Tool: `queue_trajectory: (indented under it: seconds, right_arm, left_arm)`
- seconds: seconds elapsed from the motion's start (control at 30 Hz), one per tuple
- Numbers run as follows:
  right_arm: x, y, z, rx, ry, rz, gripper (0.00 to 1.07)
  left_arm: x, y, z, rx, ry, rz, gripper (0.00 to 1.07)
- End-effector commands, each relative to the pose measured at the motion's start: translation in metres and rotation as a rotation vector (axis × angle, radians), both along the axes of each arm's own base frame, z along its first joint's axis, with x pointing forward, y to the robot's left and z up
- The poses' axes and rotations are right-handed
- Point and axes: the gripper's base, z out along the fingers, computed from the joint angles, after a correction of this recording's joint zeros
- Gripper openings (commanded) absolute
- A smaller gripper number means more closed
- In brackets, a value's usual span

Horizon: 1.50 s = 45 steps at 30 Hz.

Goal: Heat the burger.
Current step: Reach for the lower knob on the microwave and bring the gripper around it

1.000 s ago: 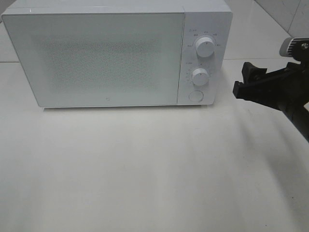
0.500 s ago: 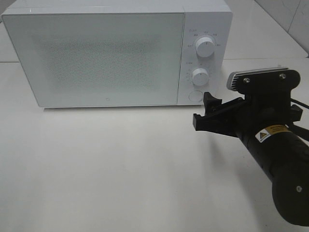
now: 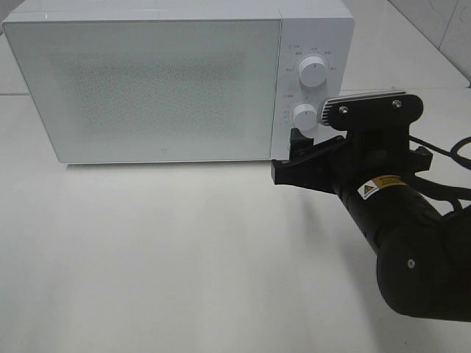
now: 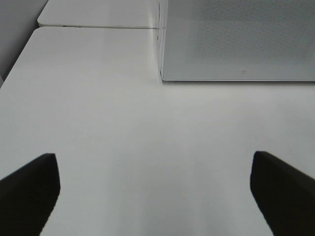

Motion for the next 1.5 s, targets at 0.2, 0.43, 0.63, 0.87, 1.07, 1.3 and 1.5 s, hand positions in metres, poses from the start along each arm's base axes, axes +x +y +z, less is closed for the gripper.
queue_trajectory:
  seconds: [0.2, 0.43, 0.63, 0.87, 1.07, 1.3, 1.5]
  right_arm:
    - [0.019, -0.007, 0.004, -0.026, -0.069, -0.065, 0.76]
    - [0.036, 0.005, -0.008, -0.040, -0.062, -0.047, 0.76]
    - [0.048, 0.008, -0.013, -0.043, -0.054, -0.046, 0.76]
    - [0.072, 0.011, -0.017, -0.039, -0.059, -0.028, 0.76]
    - [0.078, 0.011, -0.017, -0.025, -0.070, -0.044, 0.76]
    - [0.092, 0.008, -0.025, -0.023, -0.050, -0.062, 0.76]
    - [0.099, 0.013, -0.034, -0.005, -0.029, -0.047, 0.76]
  left_arm:
    - [-0.003, -0.001, -0.001, -0.007, -0.025, 0.000, 0.98]
    - [-0.003, -0.001, -0.001, -0.007, -0.025, 0.000, 0.98]
    - [-0.003, -0.001, -0.001, -0.007, -0.025, 0.000, 0.98]
    - [-0.003, -0.001, -0.001, -0.007, -0.025, 0.000, 0.98]
    - [-0.003, -0.001, -0.001, -0.007, -0.025, 0.000, 0.98]
    - [-0.003, -0.001, -0.001, -0.007, -0.025, 0.000, 0.98]
    - [-0.003, -0.001, -0.001, -0.007, -0.025, 0.000, 0.98]
